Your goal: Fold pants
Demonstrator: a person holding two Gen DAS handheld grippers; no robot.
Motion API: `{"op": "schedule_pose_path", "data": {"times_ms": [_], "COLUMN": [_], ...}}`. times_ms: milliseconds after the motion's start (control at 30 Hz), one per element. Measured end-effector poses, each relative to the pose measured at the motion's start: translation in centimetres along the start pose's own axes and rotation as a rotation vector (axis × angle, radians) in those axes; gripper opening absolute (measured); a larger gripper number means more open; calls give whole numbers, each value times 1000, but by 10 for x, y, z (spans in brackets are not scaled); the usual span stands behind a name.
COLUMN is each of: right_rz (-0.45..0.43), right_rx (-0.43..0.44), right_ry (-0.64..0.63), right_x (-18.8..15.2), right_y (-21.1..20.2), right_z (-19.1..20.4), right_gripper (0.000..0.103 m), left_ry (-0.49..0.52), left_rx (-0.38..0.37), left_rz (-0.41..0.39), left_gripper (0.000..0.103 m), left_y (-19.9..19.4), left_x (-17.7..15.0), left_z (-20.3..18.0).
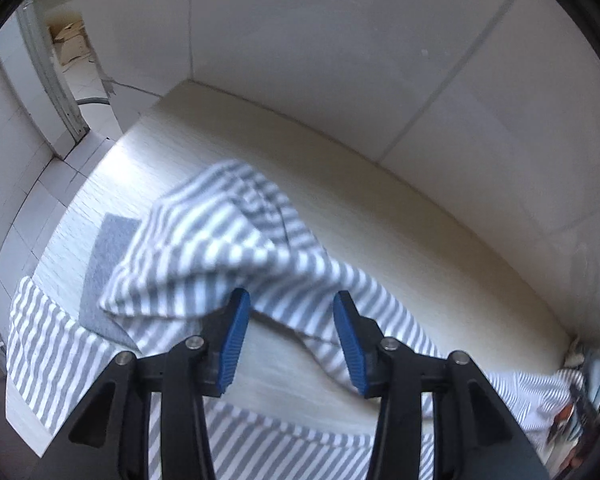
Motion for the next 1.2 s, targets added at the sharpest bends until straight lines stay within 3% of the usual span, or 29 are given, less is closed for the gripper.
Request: {"op": "schedule_pose_path", "data": {"times_ms": [33,67,167,333,467,567,667,733,800,833,1000,1200], "right_rz": [1,-1,-6,-18,-62,-99,-109,-103,-94,-85,-63,-58], "right_rx": [0,1,0,-8,-10,-1,-3,-10,-17,-18,-29,-43], "right_ry": [-1,0,6,24,64,84,69,54,43,41,59,68], "right_x": [2,0,3,13,35,50,49,43,35,30,17,12], "right_y": [-1,-2,-5,-3,-12,-26,-30,-29,-28,-26,-24,-24], "right_z": [2,3,4,-4,-13,-18,-13,-8,-2,0,-2,-10], "right_gripper": [14,14,14,14,14,14,14,14,14,14,14,14], "left_ry": [-2,2,10,56,82,100,148,165,139,116,-111,-234], "left_rx": [1,3,-7,5,23,-29,-33,-37,-52,-62,-145,-140], "left_rz": [-14,-21,-30,-84,-177,-154,-84,-21,36,52,137,31], "left_gripper": [32,16,8,4,3,4,9,21,45,48,51,51], "left_y": [-2,-3,-7,-29,-64,-73,-63,-53,-37,-31,3,12], "left_x": [3,6,10,33,67,74,61,42,19,13,-18,-9], "left_z": [1,1,-1,-4,-8,-15,-19,-20,-18,-14,11,38]}}
Point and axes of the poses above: each gripper's, at about its wrist camera, not at the fingertips, and y roughly the way its jaws point, z to its left, x to its top, the point moved 10 cm from there along y, roughly the way its jaws point, and after that the axes turned 12 degrees about -x, right-handed, at the moved point
